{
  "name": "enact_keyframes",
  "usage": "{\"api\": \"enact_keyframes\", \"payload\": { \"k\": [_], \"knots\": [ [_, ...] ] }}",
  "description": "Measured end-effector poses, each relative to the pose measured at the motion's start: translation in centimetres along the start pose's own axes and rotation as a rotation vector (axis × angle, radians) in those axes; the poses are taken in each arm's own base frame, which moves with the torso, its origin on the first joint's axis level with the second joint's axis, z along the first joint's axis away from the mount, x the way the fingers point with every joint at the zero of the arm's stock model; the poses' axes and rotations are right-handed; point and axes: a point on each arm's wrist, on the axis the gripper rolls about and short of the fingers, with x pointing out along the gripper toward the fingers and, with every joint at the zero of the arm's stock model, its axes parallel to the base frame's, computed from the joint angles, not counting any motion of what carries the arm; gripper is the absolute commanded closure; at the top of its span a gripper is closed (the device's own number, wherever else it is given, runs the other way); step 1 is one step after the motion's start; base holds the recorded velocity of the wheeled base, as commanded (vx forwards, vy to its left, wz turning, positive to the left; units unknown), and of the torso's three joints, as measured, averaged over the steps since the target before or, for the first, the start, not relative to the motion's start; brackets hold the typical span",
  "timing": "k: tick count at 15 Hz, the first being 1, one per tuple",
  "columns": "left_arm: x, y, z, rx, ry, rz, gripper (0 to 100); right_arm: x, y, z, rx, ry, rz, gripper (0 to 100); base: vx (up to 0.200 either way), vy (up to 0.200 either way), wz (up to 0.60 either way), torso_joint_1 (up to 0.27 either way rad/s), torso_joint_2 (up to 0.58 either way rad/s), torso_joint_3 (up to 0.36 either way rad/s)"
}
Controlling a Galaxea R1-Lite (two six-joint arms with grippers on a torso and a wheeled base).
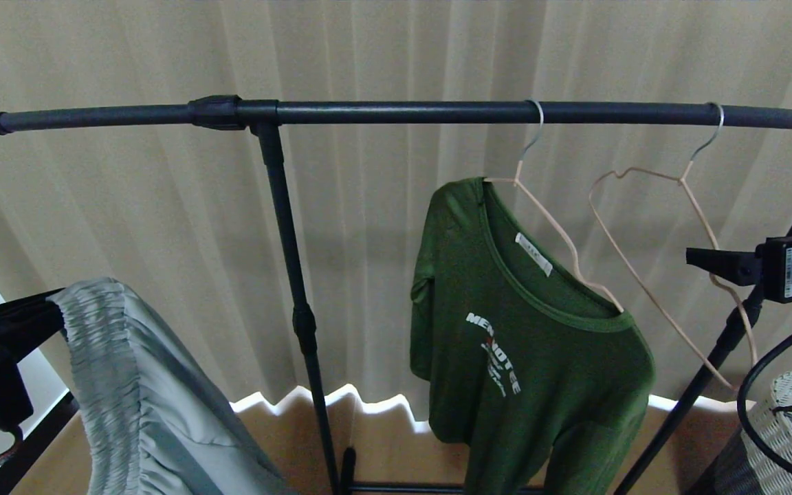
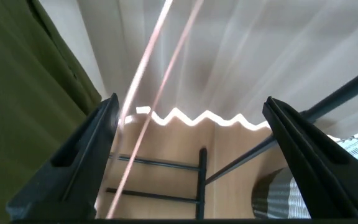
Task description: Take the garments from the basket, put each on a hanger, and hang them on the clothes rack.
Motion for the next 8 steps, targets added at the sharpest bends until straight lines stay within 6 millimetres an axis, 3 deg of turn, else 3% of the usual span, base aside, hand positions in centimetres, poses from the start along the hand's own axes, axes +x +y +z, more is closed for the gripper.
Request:
{"api": "enact_keyframes", "payload": {
  "k": [3,8],
  "knots": [
    [0.0,0.0,0.0,0.0,-0.001,0.0,100,0.9,0.5,-0.3,0.003,0.028,0.023,0,0.0,0.0,0.0,0.0,0.0,0.0],
    [-0.2,-0.1,-0.4,0.0,0.006,-0.002,100,3.9,1.0,-0.9,0.04,0.105,0.04,0,0.0,0.0,0.0,0.0,0.0,0.0]
  ]
}}
